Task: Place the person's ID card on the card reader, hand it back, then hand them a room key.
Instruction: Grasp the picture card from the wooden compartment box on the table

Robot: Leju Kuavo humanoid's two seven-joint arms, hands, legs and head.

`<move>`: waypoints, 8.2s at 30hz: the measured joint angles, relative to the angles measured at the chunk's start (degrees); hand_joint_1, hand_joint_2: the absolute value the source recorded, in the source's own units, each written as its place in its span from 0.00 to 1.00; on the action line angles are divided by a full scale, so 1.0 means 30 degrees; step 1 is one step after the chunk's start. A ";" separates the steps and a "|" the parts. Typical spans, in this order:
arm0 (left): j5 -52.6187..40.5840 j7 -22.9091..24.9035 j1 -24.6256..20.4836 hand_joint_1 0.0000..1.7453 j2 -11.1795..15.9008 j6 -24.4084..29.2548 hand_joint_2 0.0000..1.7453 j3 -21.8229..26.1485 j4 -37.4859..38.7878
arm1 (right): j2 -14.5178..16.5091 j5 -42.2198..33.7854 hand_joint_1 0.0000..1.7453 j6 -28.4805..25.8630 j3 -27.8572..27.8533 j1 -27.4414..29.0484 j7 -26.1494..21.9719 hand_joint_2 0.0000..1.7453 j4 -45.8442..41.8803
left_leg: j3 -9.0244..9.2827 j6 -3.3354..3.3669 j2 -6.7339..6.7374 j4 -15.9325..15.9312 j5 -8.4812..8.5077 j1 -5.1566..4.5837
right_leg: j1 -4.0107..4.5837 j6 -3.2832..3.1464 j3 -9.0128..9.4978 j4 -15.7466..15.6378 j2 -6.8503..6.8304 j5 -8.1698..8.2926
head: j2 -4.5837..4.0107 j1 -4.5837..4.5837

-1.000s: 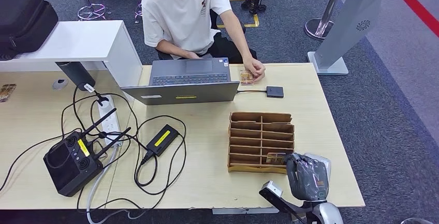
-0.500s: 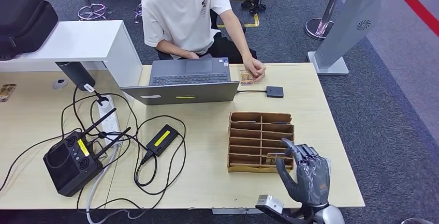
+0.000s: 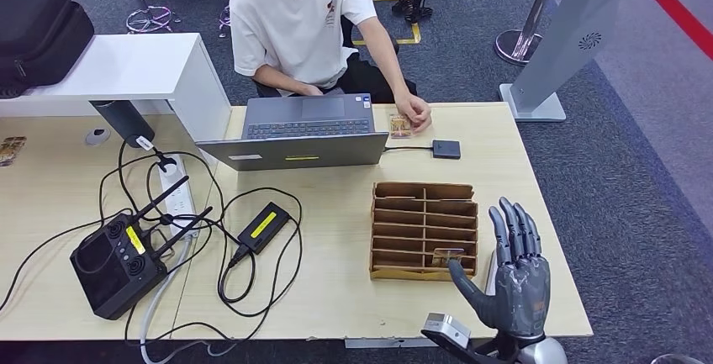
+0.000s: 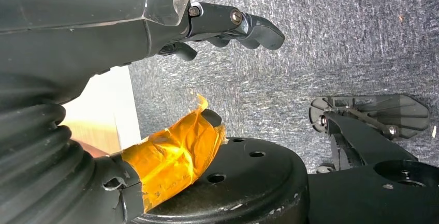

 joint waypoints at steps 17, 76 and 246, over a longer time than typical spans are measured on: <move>-0.0182 -0.0097 -0.0013 0.00 0.0000 -0.0049 1.00 0.0000 0.0000 | -0.1068 0.0133 0.00 -0.0016 0.1575 -0.0848 0.3090 1.00 0.2475 | -0.0002 0.0000 -0.0001 -0.0001 0.0001 0.0000 | -0.0001 -0.0001 0.0003 0.0000 -0.0003 0.0001 | 0.0000 0.0004; -0.0805 0.0015 -0.0002 0.00 0.0168 -0.0426 1.00 -0.0474 0.0000 | -0.6706 0.2818 0.00 0.7178 0.8270 -1.1743 1.0495 1.00 0.8165 | -0.0005 -0.0013 0.0005 0.0018 0.0025 0.0002 | 0.0002 -0.0020 -0.0005 0.0007 0.0006 0.0047 | 0.0000 0.0004; -0.0852 0.0299 -0.0006 0.00 0.0168 -0.0109 1.00 -0.0437 0.0000 | -0.5701 0.2774 0.00 0.0239 0.4781 -0.8089 0.7408 1.00 0.5697 | -0.0009 -0.0013 0.0008 0.0013 0.0024 0.0001 | 0.0002 -0.0020 -0.0010 0.0006 0.0007 0.0045 | 0.0000 0.0004</move>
